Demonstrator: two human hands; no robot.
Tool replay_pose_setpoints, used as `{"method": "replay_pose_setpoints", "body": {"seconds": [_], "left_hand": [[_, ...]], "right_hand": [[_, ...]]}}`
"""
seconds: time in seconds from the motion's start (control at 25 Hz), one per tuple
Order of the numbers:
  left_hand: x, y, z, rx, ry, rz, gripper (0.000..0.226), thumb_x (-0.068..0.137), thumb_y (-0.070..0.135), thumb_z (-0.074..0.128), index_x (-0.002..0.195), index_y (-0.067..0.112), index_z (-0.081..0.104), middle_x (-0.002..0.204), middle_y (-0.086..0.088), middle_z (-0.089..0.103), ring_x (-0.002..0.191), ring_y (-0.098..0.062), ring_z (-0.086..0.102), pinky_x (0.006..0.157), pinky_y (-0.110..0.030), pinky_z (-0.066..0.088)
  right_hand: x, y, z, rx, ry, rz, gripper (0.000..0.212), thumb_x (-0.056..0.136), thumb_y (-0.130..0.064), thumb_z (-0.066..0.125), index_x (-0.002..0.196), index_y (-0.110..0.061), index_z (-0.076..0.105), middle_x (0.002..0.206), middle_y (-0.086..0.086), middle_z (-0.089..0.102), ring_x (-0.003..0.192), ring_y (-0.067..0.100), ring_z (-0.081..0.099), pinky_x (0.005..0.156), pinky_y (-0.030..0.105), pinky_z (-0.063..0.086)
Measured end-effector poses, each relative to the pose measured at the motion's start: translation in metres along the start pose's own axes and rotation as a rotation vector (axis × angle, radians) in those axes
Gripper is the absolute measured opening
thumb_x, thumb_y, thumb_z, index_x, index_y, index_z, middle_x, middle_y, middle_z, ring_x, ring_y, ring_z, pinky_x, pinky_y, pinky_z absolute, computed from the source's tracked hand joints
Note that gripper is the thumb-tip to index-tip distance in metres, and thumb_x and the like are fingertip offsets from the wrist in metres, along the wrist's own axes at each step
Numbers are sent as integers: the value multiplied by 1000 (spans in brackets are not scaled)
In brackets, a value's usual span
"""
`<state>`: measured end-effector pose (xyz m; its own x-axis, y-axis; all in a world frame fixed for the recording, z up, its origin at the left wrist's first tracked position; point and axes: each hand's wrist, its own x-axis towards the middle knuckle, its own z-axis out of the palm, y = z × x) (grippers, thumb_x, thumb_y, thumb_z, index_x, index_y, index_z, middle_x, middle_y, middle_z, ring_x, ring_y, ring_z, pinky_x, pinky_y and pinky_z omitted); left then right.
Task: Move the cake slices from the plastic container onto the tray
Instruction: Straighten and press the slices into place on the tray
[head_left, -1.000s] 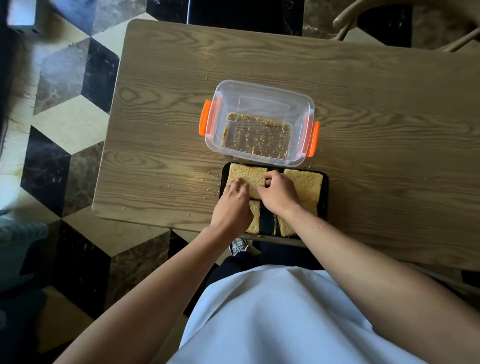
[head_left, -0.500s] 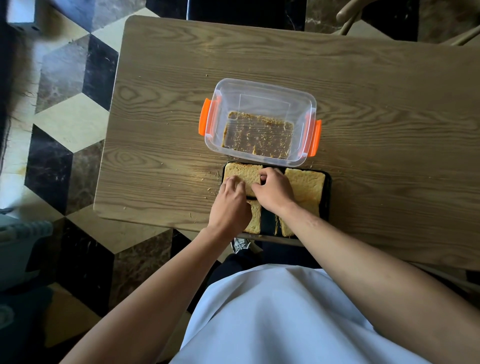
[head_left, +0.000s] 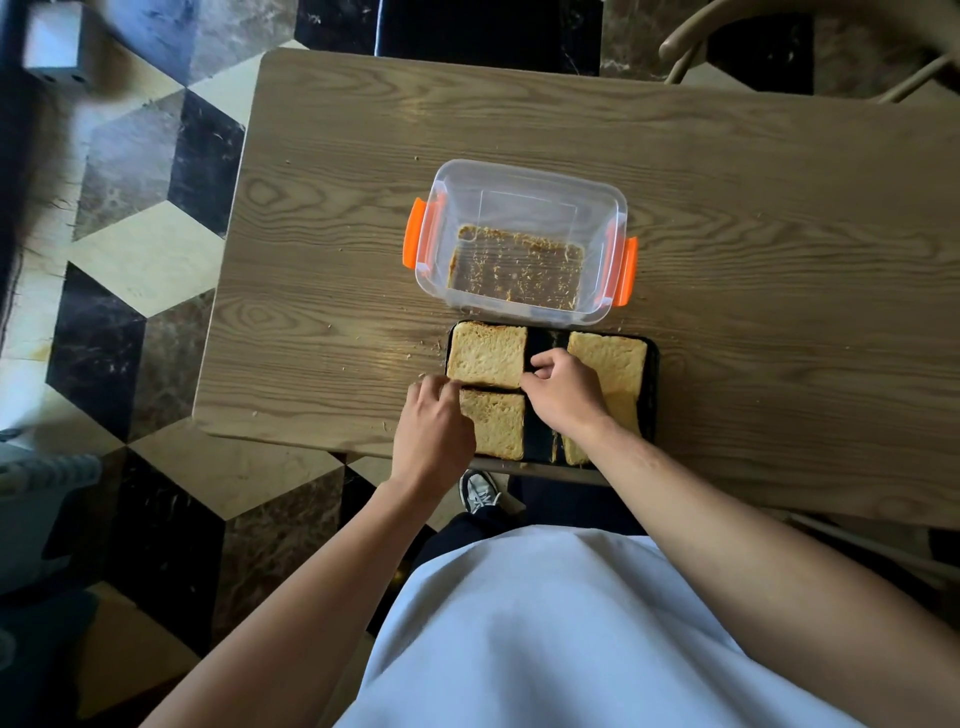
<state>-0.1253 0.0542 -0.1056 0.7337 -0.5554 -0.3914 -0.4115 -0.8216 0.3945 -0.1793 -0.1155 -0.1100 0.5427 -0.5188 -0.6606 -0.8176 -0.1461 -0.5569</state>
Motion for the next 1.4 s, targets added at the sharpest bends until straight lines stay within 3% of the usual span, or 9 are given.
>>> {"method": "replay_pose_setpoints", "body": {"seconds": [0.12,0.24,0.36,0.52,0.88,1.12,1.32,1.4], "left_hand": [[-23,-7,6,25,-14,69,49,82,0,56,131,1,57,125,-16,58,113,-33,49,98,-39,45],[-37,-9,14,135,-90,197,53,81,3,56,134,4,55,137,-17,51,121,-35,47,101,-42,45],[-39,-9,19,212,-148,257,60,80,5,55,139,7,49,147,-16,41,132,-34,38,109,-40,38],[-37,-12,23,239,-155,249,51,80,10,53,131,8,53,145,-13,41,130,-30,37,109,-35,35],[-40,-19,27,121,-132,215,42,83,11,55,124,3,55,147,-15,40,135,-30,33,112,-33,33],[-42,-11,23,12,-119,156,51,86,11,55,135,3,50,146,-16,43,134,-32,36,112,-36,32],[-34,13,21,-68,-124,166,52,87,13,59,137,4,50,137,-15,51,127,-32,43,108,-39,38],[-28,26,21,-100,-143,163,50,87,13,59,136,5,53,135,-15,54,125,-33,48,105,-42,41]], "right_hand": [[-12,12,6,-26,-5,38,26,88,-31,61,108,-15,66,98,5,72,86,22,69,79,36,58],[-23,20,16,-72,-9,34,23,89,-32,60,99,-14,69,94,5,73,87,24,67,81,41,58],[-32,26,23,-94,-42,49,31,89,-35,60,113,-16,66,106,5,71,96,25,66,86,40,55],[-37,29,30,-85,-75,46,42,89,-37,60,126,-17,59,112,4,68,93,23,67,84,39,56],[-36,27,37,-86,-98,40,47,87,-37,60,129,-17,59,119,5,67,94,26,68,85,37,55],[-40,29,31,-53,-85,30,46,87,-36,62,128,-14,61,121,6,68,104,24,65,90,35,53],[-52,42,6,23,111,-36,24,86,-25,63,107,-15,70,103,1,71,96,21,66,77,28,50],[-53,50,-8,11,241,-73,21,86,-20,64,104,-13,71,106,6,71,96,23,66,82,32,53]]}}
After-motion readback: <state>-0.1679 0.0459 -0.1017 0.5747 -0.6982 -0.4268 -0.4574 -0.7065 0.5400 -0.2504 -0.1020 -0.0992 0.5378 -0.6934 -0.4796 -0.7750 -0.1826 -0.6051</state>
